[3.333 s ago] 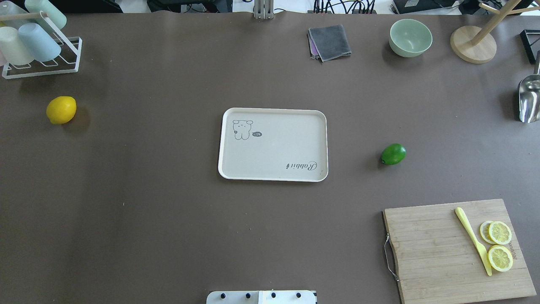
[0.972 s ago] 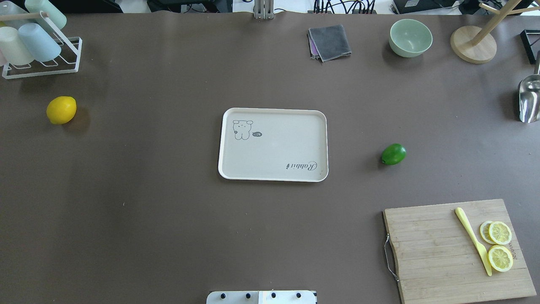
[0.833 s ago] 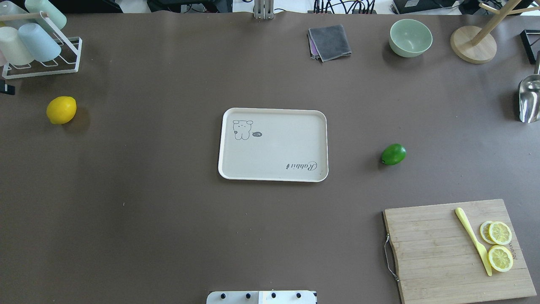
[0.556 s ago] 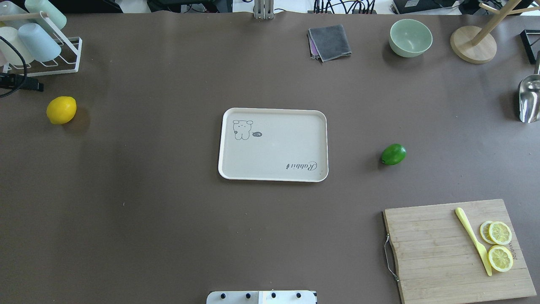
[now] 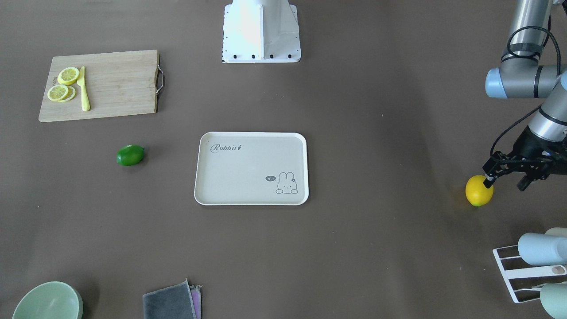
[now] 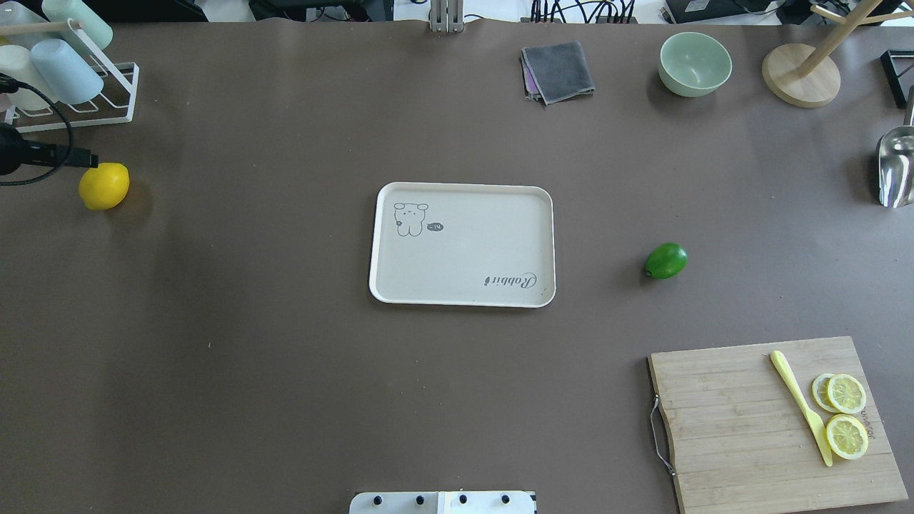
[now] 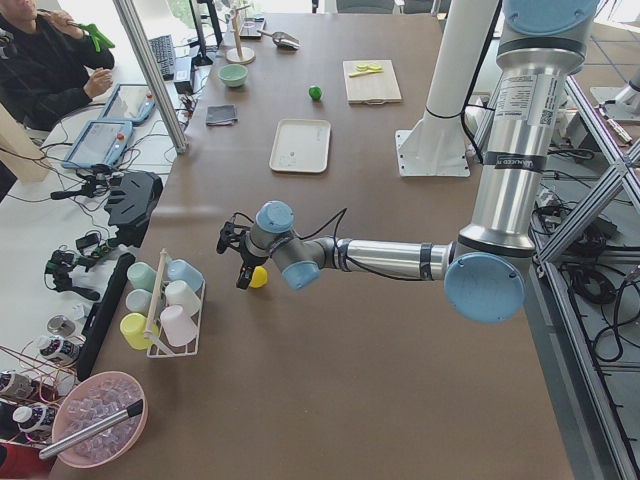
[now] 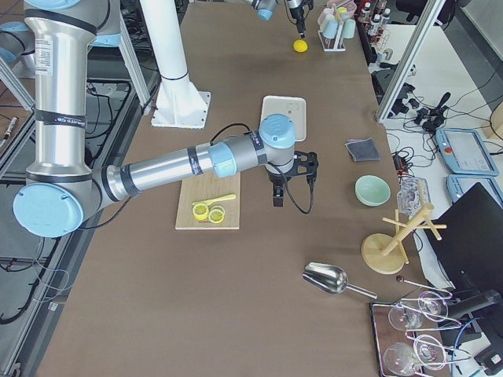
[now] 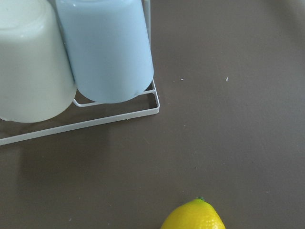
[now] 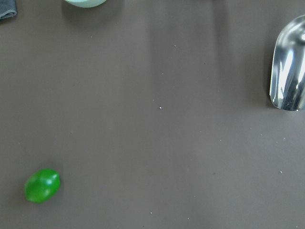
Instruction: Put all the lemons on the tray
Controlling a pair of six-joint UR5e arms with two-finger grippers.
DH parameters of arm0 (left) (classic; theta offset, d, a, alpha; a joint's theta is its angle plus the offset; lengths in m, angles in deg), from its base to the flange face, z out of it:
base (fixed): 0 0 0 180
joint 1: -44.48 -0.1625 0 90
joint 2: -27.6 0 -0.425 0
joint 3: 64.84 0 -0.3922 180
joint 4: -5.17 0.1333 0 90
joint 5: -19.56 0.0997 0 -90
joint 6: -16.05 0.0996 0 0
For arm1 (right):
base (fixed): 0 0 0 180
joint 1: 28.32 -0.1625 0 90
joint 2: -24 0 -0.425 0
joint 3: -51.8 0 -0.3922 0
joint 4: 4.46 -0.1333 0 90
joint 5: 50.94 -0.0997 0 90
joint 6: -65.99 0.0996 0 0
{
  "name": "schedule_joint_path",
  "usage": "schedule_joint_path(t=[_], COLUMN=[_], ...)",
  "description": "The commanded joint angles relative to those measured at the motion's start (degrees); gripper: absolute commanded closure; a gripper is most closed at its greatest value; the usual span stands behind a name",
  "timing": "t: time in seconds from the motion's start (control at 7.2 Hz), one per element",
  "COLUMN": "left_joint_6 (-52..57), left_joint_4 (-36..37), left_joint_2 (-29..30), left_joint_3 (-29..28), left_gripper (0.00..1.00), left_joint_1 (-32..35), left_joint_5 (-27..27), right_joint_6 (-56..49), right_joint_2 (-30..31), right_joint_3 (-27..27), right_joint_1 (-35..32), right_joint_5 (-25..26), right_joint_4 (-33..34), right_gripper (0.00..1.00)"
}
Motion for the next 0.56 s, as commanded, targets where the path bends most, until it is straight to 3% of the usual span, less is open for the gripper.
schedule_joint_path(t=[0.0,0.42], left_joint_6=[-0.71,-0.80], left_joint_4=[-0.40,-0.49], left_joint_2=[0.15,0.67], left_joint_3=[-0.73,-1.17], left_gripper=[0.02,0.02], left_joint_1=[-0.99,-3.98], left_joint_5=[0.11,2.48], right_joint_6=[4.76,11.16], right_joint_2=[-0.47,-2.93], right_joint_3=[0.18,0.27], right_joint_1=[3.47,9.00], right_joint_5=[1.73,5.59], right_joint_4=[-3.21,-3.30], right_gripper=[0.00,0.00])
